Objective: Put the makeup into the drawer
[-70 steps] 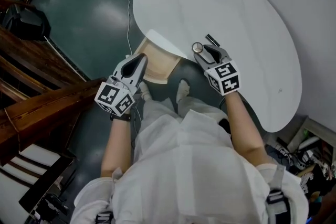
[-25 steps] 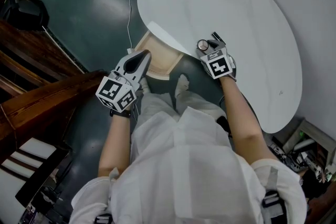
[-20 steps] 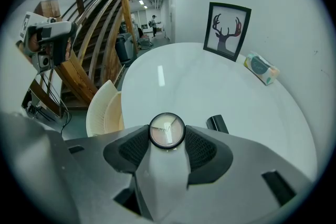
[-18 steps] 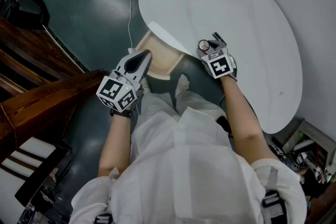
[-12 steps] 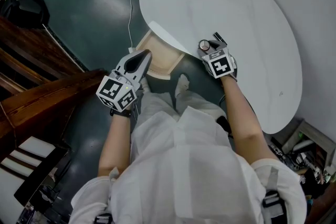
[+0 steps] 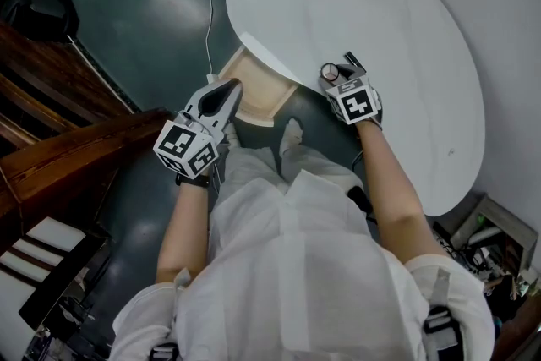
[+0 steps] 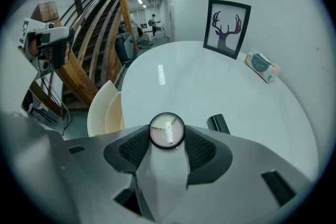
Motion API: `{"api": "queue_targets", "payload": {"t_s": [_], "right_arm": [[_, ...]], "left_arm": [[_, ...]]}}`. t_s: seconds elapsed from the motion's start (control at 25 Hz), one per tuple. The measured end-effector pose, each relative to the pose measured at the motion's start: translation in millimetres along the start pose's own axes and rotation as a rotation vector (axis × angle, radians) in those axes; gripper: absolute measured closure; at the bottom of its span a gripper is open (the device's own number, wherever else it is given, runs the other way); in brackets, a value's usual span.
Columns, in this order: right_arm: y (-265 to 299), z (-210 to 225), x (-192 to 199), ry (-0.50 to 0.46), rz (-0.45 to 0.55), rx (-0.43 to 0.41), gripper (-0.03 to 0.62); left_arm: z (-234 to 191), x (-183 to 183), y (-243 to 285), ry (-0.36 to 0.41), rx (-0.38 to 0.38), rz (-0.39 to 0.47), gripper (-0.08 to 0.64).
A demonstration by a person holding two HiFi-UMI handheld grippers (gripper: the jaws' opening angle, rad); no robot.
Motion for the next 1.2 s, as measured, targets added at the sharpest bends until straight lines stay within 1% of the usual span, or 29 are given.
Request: {"api": "queue_targets", "payload": {"t_s": [0.56,0.92,1.2], "right_arm": [[0,0,-5,-0.012,-0.010,0.022,0.383],[5,-18,-26,-0.038,0.014,-0.004,0.383],[12,-44,-45,-0.089,0.016,-0.037,0.384]], "left_arm": [[-7,-3,-4,-0.004,-0.017,0.013,0.531],[-15,-1,-17,-0.011,-0.045,0.018,0.529],[-28,2,-35,-0.025,-0.084,0.020,0.531]]}}
Point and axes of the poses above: the fingertips, and each gripper's own axes: y forward along the fingers, z to its right, x out of its underside, the point moved 2 cm from there along -y, backward along the fingers, and after that the axes turned 12 degrees about y, right-handed, at the moved point
